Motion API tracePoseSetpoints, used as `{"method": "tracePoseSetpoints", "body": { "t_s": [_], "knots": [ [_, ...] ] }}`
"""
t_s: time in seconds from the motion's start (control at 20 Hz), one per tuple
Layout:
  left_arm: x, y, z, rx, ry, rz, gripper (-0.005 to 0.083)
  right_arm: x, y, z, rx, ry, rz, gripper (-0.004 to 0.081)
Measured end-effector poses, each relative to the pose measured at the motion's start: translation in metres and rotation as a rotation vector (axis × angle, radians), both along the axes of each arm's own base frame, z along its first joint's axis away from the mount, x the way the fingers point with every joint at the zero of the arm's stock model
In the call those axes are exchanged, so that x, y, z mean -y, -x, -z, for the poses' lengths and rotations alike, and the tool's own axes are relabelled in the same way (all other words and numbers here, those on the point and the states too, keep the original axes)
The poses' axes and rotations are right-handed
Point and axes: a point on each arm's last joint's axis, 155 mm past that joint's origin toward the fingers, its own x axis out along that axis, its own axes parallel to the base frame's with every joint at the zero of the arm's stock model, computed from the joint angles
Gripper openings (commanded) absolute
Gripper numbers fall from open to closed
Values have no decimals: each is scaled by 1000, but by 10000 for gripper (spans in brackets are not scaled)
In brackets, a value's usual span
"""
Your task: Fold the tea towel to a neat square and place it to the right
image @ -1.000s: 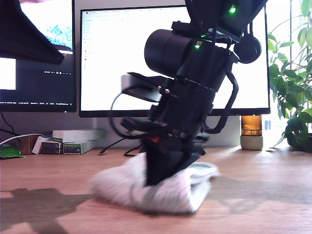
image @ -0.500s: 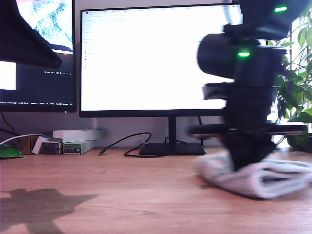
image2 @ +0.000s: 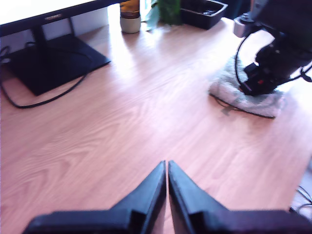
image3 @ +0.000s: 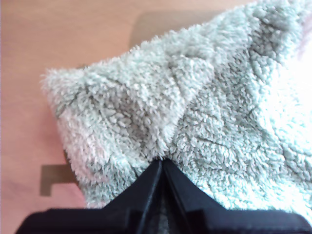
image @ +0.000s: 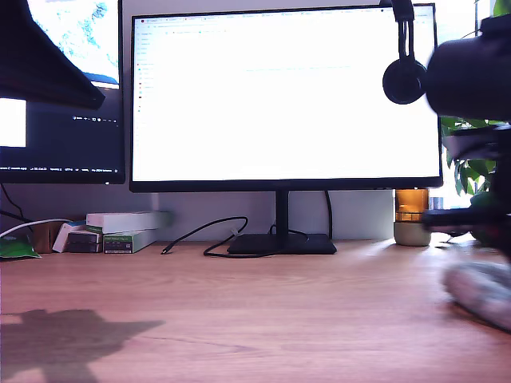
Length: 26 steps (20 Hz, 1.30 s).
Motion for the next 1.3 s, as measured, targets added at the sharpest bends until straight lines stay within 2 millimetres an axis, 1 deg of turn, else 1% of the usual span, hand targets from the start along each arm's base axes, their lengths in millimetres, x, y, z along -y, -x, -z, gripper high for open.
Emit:
{"method": "tracePoseSetpoints", "body": {
  "t_s": [0.1,0.25,0.45,0.7,0.8,0.9,1.0,1.15,1.2,1.3],
  "knots": [
    [2,3,-1,-3,8,17,-21,8,17,1,-28,12,18,0],
    [5,6,-2,-7,17,38,-21,10,29,1,-42,-8,36,0],
    [6,7,-2,-8,21,49,-21,23,28,-5,10,46,57,0],
    [6,7,-3,-5,23,50,-21,24,26,-12,50,45,10,0],
    [7,7,-3,-5,24,50,-21,23,23,-18,75,36,0,0],
    [7,7,-4,-2,25,50,-21,18,12,-35,137,14,-18,0],
    [7,6,-7,10,31,49,-21,7,-12,-64,255,-22,-54,0],
    [7,2,-13,36,41,39,-21,-13,-47,-116,453,-45,-188,0],
    [7,0,-14,44,42,32,-21,-21,-56,-129,511,-64,-224,0],
    [4,-6,-17,65,42,3,-21,-28,-70,-147,599,-67,-267,0]
  ]
}}
